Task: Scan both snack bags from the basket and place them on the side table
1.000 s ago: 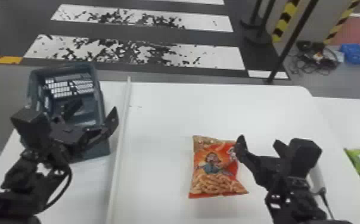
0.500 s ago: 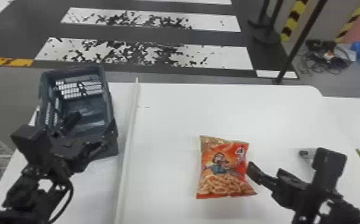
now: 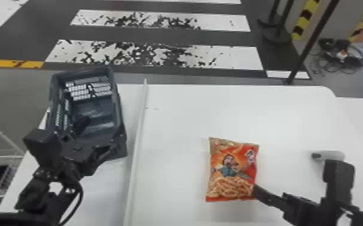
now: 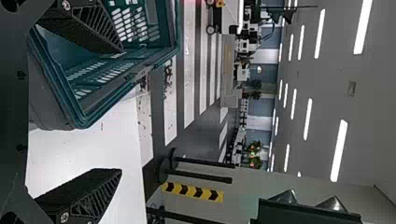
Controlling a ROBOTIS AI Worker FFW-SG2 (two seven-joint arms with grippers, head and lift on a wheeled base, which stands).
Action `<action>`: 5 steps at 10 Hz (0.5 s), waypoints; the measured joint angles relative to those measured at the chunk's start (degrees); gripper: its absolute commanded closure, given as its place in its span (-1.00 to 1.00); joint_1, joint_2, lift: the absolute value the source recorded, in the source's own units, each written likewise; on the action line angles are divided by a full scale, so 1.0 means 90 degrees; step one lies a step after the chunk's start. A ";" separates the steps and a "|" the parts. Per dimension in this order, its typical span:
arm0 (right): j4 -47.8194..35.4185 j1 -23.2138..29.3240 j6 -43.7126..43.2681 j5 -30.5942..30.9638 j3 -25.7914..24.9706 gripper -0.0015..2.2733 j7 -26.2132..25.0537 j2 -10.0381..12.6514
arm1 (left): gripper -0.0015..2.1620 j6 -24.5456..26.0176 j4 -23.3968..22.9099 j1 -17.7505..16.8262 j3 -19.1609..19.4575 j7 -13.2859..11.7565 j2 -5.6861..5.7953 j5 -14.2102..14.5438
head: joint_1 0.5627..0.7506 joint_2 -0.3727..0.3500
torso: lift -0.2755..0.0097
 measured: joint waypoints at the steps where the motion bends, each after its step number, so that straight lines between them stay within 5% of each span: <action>1: 0.0016 -0.0039 0.0140 -0.0009 -0.0008 -0.92 0.0052 0.0000 | -0.92 0.0000 0.0006 0.0002 -0.0001 -0.0001 0.0000 0.0000 | 0.41 0.01 | 0.41; 5: 0.0345 -0.0314 0.0385 -0.0136 0.0008 -0.92 0.0150 0.0000 | -0.92 0.0005 0.0049 0.0002 -0.0004 -0.0011 0.0000 0.0000 | 0.41 0.07 | 0.41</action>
